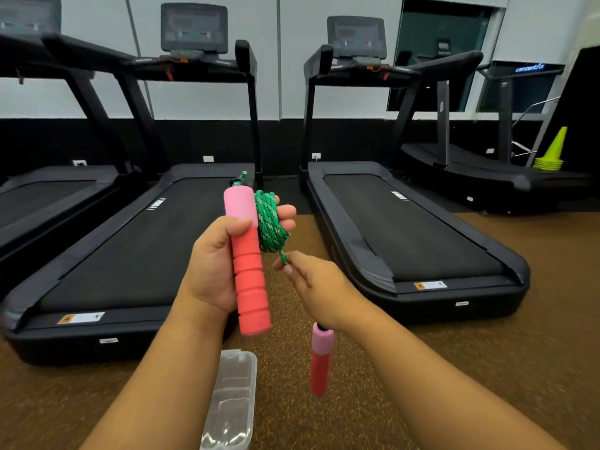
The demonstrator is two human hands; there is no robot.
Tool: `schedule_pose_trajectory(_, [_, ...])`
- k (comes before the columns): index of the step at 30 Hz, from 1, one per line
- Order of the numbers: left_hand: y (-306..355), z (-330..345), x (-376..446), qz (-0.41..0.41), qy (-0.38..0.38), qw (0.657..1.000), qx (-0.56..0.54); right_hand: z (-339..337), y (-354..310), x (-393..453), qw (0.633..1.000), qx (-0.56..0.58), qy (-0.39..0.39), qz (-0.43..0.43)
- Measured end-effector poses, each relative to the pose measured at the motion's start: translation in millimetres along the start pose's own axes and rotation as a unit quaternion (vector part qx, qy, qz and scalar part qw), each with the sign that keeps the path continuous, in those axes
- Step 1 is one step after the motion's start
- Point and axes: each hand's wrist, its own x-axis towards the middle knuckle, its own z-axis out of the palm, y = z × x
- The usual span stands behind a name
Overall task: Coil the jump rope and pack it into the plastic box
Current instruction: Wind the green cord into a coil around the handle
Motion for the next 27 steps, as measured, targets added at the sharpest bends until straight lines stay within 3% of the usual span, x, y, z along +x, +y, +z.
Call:
schedule_pose_trajectory(6, [2, 3, -2, 0.031, 0.057, 0.997, -0.033, 5, -4, -15, 0.997, -0.049, -0.047, -0.030])
schedule_pose_trajectory(15, [-10, -7, -1, -0.003, 0.095, 0.995, 0.034, -7, -22, -20, 0.983, -0.147, -0.081, -0.074])
schedule_pose_trajectory(20, [-11, -9, -2, -0.040, 0.096, 0.992, 0.074, -18, -32, -20, 0.972, -0.193, -0.093, -0.097])
schedule_pose_trajectory(27, [-13, -4, -9, -0.107, 0.048, 0.975, 0.187, -44, -38, -3, 0.966, -0.216, -0.042, -0.138])
